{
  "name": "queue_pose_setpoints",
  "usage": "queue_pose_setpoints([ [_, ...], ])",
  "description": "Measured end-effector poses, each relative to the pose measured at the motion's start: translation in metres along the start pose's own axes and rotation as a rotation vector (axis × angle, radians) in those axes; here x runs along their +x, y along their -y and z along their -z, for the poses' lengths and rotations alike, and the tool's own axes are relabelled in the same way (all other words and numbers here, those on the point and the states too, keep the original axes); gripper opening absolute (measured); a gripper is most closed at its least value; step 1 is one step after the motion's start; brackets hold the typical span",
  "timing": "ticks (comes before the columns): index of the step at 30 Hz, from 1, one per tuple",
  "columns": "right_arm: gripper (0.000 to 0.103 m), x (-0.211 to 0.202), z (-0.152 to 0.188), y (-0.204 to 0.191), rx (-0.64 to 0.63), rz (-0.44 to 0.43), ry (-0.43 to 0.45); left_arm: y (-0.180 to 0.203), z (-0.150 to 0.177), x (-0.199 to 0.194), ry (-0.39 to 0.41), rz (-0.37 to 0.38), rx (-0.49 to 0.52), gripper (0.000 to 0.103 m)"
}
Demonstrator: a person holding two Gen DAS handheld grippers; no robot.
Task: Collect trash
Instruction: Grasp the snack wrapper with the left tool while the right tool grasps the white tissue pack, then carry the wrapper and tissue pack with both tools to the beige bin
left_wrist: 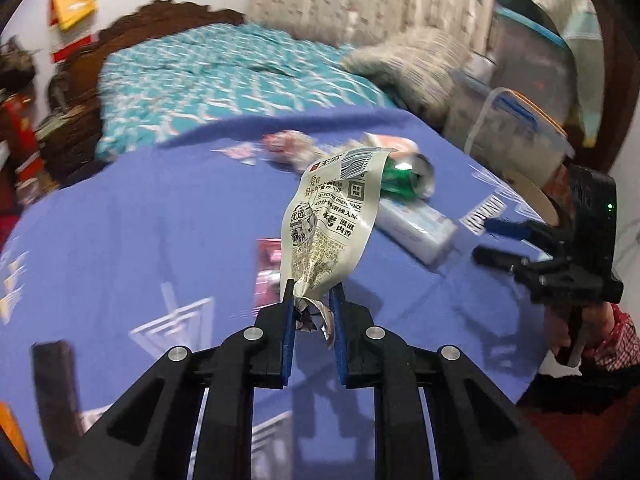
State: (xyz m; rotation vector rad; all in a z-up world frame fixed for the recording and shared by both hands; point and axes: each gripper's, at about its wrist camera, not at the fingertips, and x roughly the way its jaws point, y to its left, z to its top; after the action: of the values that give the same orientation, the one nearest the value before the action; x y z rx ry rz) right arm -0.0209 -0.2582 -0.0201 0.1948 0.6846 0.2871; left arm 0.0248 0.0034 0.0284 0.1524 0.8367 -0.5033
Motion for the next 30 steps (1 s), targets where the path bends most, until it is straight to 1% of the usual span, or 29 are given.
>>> queue_pose_setpoints([
  [3, 0.085, 0.019, -0.007, 0.008, -0.007, 0.066, -0.017, -0.015, 0.008, -0.005, -0.007, -0.02, -0.051, 0.015],
  [5, 0.085, 0.037, -0.01, 0.009, -0.008, 0.081, -0.05, -0.017, 0.01, -0.004, -0.012, -0.016, -0.061, 0.015],
  [7, 0.085, 0.054, -0.012, 0.001, -0.023, 0.103, -0.081, -0.011, 0.015, -0.002, -0.017, -0.004, -0.06, 0.015],
  [8, 0.081, 0.062, -0.009, -0.001, -0.032, 0.113, -0.101, -0.007, 0.017, -0.001, -0.021, 0.01, -0.057, 0.015],
  [9, 0.058, 0.069, -0.007, -0.003, -0.035, 0.115, -0.122, -0.006, 0.018, 0.001, -0.023, 0.019, -0.052, 0.015],
  [10, 0.06, 0.073, -0.004, -0.003, -0.034, 0.109, -0.148, -0.003, 0.02, 0.002, -0.027, 0.027, -0.043, 0.015],
  [11, 0.059, 0.071, 0.0, -0.005, -0.034, 0.112, -0.14, 0.0, 0.021, 0.004, -0.032, 0.035, -0.036, 0.015],
  [13, 0.059, 0.057, 0.007, -0.008, -0.016, 0.065, -0.145, 0.009, 0.023, 0.01, -0.047, 0.06, -0.021, 0.015],
  [15, 0.059, 0.035, 0.019, -0.013, -0.01, 0.023, -0.133, 0.019, 0.026, 0.016, -0.06, 0.087, 0.0, 0.015],
  [17, 0.059, 0.008, 0.035, -0.014, -0.004, 0.011, -0.11, 0.03, 0.028, 0.021, -0.074, 0.117, 0.025, 0.015],
  [18, 0.059, -0.003, 0.042, -0.011, 0.005, 0.033, -0.096, 0.036, 0.029, 0.025, -0.085, 0.136, 0.043, 0.015],
  [20, 0.059, -0.025, 0.054, -0.003, 0.035, 0.109, -0.07, 0.053, 0.028, 0.033, -0.101, 0.167, 0.081, 0.015],
  [22, 0.059, -0.045, 0.067, 0.015, 0.09, 0.212, -0.042, 0.068, 0.027, 0.042, -0.114, 0.196, 0.106, 0.015],
  [24, 0.06, -0.059, 0.076, 0.03, 0.144, 0.271, -0.024, 0.087, 0.026, 0.051, -0.126, 0.213, 0.144, 0.016],
  [27, 0.064, -0.07, 0.087, 0.046, 0.2, 0.3, -0.027, 0.116, 0.024, 0.066, -0.133, 0.207, 0.217, 0.017],
  [28, 0.066, -0.072, 0.09, 0.05, 0.208, 0.313, -0.027, 0.12, 0.025, 0.069, -0.136, 0.206, 0.226, 0.018],
  [29, 0.072, -0.073, 0.093, 0.052, 0.216, 0.321, -0.025, 0.123, 0.024, 0.073, -0.14, 0.202, 0.234, 0.019],
  [30, 0.076, -0.075, 0.094, 0.053, 0.222, 0.32, -0.019, 0.129, 0.024, 0.079, -0.141, 0.18, 0.247, 0.021],
])
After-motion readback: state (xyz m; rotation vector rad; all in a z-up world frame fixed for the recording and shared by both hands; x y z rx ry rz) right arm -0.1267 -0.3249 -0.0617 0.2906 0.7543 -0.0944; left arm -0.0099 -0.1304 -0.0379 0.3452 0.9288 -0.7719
